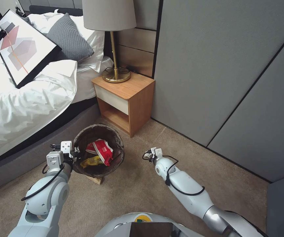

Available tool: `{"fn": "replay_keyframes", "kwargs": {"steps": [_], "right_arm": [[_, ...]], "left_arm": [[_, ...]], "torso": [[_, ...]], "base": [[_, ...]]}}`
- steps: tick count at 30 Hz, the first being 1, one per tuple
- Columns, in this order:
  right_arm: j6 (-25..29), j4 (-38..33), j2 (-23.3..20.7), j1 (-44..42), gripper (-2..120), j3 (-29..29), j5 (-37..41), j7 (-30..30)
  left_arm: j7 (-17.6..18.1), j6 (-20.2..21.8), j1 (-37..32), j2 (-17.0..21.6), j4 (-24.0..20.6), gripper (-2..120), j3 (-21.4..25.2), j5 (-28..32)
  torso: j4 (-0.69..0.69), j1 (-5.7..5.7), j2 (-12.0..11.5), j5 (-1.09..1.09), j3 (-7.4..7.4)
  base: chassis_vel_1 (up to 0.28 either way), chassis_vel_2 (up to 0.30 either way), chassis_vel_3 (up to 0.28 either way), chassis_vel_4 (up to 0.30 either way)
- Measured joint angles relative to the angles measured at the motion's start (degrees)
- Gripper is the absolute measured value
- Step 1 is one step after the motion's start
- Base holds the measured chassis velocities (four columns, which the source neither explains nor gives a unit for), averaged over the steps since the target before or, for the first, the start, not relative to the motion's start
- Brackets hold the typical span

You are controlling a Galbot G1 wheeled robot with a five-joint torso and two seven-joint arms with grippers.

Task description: Pick up the trash bin, then pick up the garbage from the floor and place it into the trash bin.

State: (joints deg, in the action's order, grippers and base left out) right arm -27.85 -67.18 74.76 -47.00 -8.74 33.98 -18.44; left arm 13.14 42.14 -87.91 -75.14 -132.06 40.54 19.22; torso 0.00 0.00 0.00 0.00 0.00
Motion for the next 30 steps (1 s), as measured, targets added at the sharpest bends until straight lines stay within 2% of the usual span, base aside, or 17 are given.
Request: {"fn": "replay_keyframes", "kwargs": {"steps": [6,24,30], "right_arm": [[0.4,0.4,0.1,0.1,0,0.2,-0.2,0.0],[-1.2,-12.8,-4.2,-4.2,0,2.6,3.8,-3.0],[-1.6,-14.8,-4.7,-5.1,0,3.3,4.4,-3.7]], "left_arm": [[0.0,0.0,0.1,-0.2,0.1,0,-0.1,-0.1],[-0.1,0.0,0.5,-0.2,0.7,0,-0.1,-0.3],[-0.2,0.0,0.7,-0.2,0.8,0,-0.4,-0.4]], "torso": [[0.00,0.00,0.0,0.00,0.00],[0.00,0.00,0.0,0.00,0.00],[0.00,0.00,0.0,0.00,0.00]], "base": [[0.000,0.000,0.000,0.000],[0.000,0.000,0.000,0.000],[0.000,0.000,0.000,0.000]]}}
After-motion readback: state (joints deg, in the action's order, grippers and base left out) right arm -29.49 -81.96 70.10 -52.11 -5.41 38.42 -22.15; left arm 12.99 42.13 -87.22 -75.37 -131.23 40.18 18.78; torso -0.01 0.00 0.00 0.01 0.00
